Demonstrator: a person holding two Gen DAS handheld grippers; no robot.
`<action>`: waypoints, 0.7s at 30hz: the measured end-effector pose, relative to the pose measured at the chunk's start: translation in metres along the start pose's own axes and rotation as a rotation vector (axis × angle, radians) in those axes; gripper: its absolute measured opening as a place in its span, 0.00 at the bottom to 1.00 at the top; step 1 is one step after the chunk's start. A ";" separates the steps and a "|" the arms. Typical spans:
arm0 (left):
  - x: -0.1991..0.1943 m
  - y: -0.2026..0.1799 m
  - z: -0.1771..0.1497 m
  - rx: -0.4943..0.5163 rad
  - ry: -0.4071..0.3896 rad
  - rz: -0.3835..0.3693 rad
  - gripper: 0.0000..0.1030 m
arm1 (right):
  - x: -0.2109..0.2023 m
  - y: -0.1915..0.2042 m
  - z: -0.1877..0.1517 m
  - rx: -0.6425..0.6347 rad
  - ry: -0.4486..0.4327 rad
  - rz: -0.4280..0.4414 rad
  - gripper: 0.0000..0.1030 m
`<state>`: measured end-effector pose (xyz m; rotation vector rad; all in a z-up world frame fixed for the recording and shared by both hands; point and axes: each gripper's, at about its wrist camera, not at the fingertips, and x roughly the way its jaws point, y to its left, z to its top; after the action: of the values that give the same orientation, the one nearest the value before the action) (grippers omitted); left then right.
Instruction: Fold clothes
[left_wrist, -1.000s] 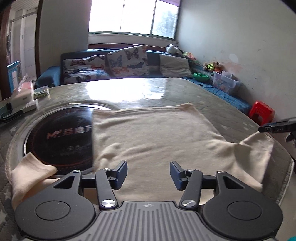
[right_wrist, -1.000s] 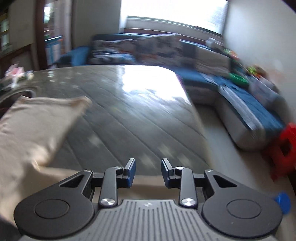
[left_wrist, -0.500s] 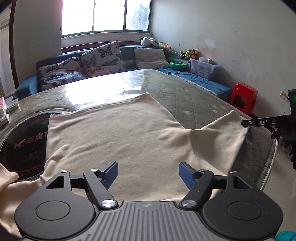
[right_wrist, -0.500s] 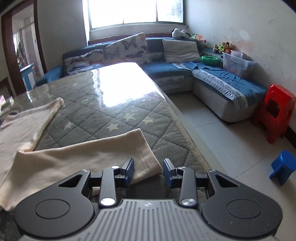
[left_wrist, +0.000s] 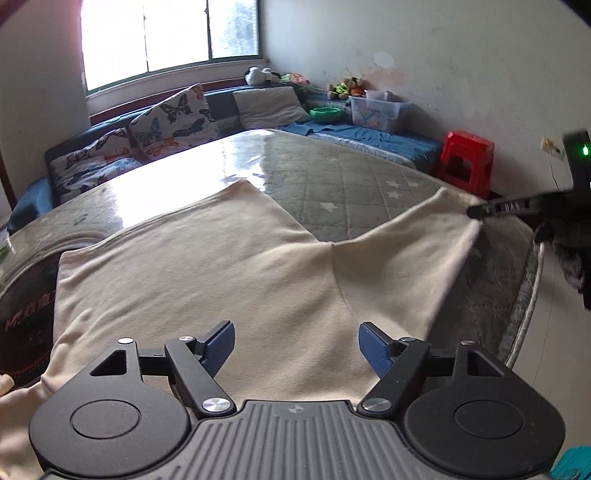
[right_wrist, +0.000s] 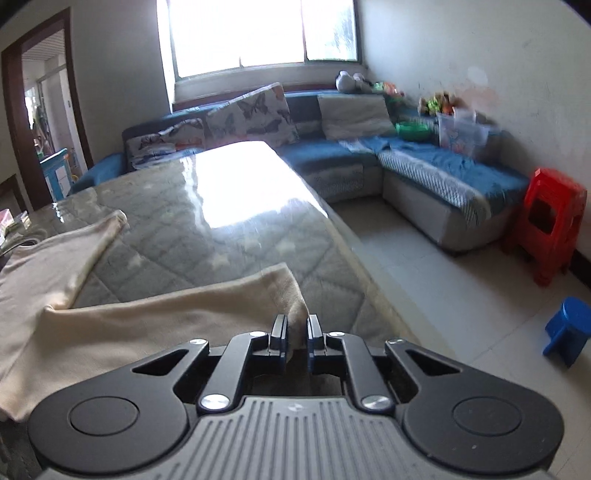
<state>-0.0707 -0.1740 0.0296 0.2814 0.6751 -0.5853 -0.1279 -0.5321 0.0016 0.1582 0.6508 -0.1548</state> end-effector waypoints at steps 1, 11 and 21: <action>0.001 -0.003 -0.001 0.016 0.001 -0.001 0.75 | -0.001 -0.001 0.000 0.010 -0.002 0.006 0.09; -0.017 0.019 -0.003 -0.033 -0.062 0.019 0.76 | -0.054 0.034 0.050 -0.043 -0.112 0.148 0.09; -0.066 0.084 -0.036 -0.189 -0.146 0.136 0.79 | -0.090 0.174 0.081 -0.313 -0.167 0.385 0.09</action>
<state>-0.0810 -0.0637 0.0505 0.1058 0.5609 -0.4047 -0.1176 -0.3697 0.1375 -0.0333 0.4609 0.3013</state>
